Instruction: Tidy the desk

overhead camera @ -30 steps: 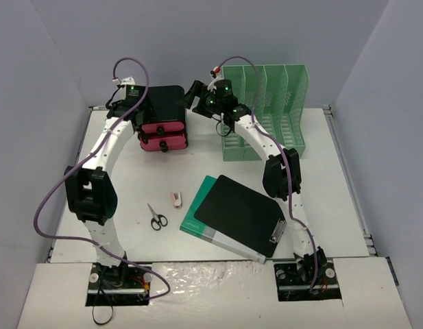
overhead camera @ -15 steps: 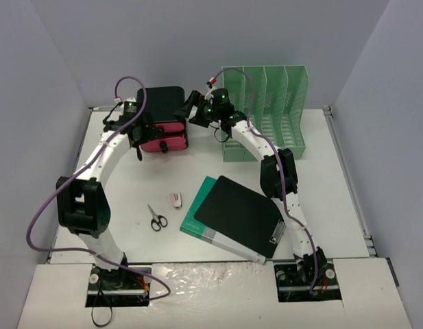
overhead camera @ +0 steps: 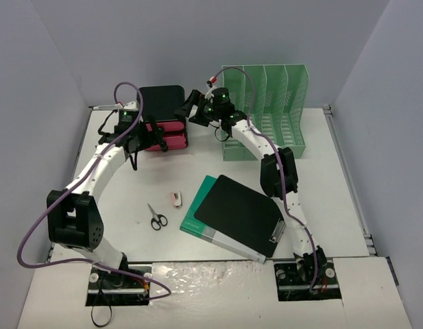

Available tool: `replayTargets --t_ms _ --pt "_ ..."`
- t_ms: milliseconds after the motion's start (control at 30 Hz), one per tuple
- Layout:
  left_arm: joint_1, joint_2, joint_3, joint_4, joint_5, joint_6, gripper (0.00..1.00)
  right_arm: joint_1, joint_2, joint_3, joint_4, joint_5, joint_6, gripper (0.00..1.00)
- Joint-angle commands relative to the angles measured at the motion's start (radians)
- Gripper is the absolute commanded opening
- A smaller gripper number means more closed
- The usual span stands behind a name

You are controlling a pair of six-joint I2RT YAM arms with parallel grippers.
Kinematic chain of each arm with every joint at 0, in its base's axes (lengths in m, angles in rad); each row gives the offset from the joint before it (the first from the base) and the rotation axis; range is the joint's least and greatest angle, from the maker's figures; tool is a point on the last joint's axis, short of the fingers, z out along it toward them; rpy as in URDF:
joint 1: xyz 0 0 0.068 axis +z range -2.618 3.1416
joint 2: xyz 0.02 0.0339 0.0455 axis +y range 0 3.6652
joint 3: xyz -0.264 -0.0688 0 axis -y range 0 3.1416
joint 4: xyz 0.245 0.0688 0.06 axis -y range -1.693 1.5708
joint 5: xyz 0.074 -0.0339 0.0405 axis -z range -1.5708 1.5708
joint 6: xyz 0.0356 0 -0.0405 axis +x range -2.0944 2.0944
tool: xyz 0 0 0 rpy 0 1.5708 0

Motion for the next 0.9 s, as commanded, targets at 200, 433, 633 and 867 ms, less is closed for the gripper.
replayTargets --t_ms 200,433,633,867 --pt "-0.003 -0.055 -0.175 0.295 0.145 -0.033 0.78 0.019 -0.025 -0.001 0.044 -0.056 -0.018 0.88" --pt "-0.011 -0.055 -0.285 0.496 0.134 0.015 0.77 0.021 -0.014 0.019 0.038 -0.068 -0.025 0.88" --pt "-0.035 -0.006 -0.282 0.553 0.074 0.099 0.77 0.022 0.006 0.032 0.025 -0.075 -0.030 0.88" --pt "-0.056 0.067 -0.258 0.614 0.027 0.153 0.76 0.025 0.016 0.045 0.020 -0.075 -0.030 0.88"
